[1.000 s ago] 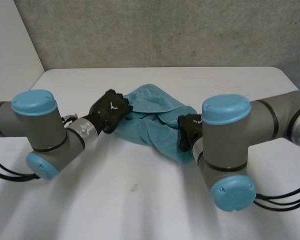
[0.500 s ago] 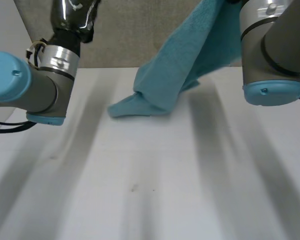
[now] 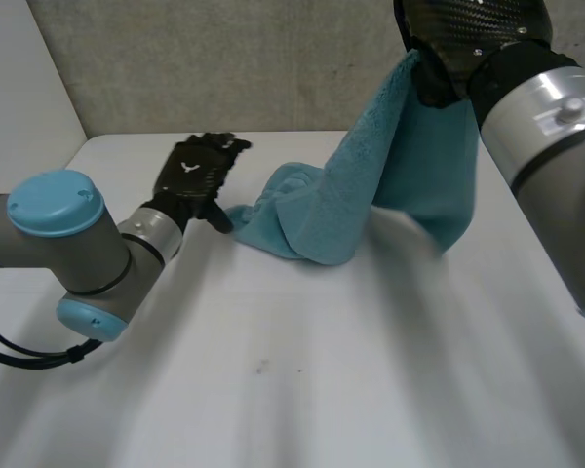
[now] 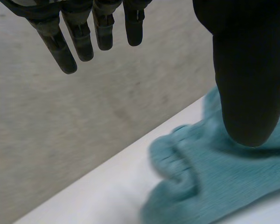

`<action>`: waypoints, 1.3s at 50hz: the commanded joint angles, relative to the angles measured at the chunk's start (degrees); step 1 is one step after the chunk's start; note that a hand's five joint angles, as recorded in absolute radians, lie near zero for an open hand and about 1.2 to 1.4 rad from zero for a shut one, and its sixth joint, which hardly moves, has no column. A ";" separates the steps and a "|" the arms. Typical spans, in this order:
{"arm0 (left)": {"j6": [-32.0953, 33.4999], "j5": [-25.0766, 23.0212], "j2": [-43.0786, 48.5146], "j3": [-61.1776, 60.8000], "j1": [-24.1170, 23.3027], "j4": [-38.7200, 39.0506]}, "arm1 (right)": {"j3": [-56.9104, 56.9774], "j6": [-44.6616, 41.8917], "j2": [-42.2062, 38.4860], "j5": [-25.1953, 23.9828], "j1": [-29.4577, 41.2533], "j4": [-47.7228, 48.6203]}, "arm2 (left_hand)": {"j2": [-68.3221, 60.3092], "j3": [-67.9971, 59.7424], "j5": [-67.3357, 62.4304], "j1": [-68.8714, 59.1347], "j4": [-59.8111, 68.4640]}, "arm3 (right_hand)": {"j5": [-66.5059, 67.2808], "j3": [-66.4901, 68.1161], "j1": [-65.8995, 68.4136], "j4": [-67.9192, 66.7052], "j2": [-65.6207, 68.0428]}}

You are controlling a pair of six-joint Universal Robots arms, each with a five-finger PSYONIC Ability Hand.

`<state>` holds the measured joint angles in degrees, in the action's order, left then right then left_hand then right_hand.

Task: Fold the laundry

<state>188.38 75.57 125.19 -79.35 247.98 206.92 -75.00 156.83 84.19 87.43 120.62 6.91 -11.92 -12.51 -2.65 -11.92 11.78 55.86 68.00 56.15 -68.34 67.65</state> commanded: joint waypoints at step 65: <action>18.16 23.74 -15.42 13.61 -6.01 15.27 | 17.70 -0.12 -13.52 5.12 -7.51 18.85 | -68.08 -67.49 -67.35 -68.08 68.22 | 14.14 12.00 23.85 -11.66 12.35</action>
<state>206.80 97.39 116.34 -57.35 242.58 221.92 -48.07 156.55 64.96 94.80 112.91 21.94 -68.75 -68.42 -54.62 -66.39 68.41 56.38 68.03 56.15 -68.36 67.66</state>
